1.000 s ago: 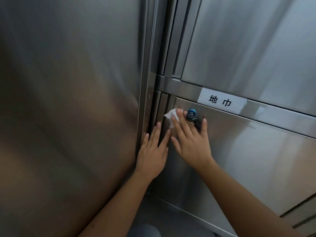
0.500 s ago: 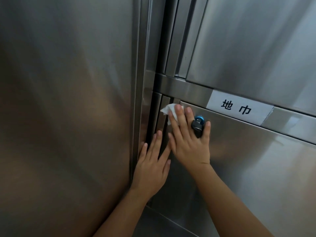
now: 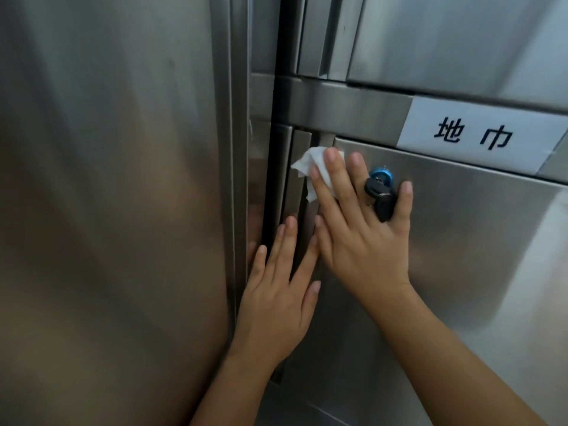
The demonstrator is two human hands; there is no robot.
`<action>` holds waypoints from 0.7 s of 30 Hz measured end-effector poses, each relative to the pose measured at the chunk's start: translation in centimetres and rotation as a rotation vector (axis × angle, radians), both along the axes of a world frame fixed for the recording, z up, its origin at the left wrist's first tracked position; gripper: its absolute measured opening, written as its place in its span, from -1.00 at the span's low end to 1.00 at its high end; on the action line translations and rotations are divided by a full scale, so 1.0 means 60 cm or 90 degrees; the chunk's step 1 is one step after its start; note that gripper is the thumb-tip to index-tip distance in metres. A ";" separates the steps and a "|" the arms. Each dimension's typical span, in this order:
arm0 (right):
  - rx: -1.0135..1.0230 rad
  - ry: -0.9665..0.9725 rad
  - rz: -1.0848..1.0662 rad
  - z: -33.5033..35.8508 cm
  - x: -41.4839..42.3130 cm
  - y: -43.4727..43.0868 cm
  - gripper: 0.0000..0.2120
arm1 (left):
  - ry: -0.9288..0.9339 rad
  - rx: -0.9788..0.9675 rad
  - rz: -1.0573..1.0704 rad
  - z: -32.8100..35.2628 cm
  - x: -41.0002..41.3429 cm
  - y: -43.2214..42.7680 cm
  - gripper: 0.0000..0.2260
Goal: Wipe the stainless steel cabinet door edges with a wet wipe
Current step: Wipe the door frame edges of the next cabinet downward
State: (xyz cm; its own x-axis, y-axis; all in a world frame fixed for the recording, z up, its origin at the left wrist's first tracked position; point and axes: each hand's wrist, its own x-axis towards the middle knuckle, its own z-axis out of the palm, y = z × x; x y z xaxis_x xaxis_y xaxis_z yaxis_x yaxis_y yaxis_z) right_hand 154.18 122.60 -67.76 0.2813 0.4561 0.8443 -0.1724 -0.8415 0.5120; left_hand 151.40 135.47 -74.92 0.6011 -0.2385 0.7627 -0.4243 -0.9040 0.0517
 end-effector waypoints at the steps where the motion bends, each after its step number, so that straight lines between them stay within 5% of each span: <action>1: 0.004 0.005 0.004 -0.001 -0.001 0.001 -0.47 | -0.001 -0.001 0.006 -0.001 -0.001 -0.001 -0.54; 11: 0.043 0.056 0.096 0.001 -0.017 -0.002 -0.48 | 0.031 -0.151 -0.026 -0.041 -0.018 -0.001 -0.53; 21: 0.108 0.073 -0.034 0.015 -0.016 0.034 -0.47 | 0.041 -0.128 -0.055 -0.048 -0.016 -0.002 -0.52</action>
State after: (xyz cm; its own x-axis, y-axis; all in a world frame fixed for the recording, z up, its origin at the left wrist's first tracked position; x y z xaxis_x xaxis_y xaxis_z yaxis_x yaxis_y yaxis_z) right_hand 153.22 124.63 -66.87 0.3993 0.2921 0.8690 -0.1682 -0.9084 0.3827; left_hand 150.42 135.36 -77.77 0.6340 -0.1378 0.7609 -0.4893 -0.8335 0.2567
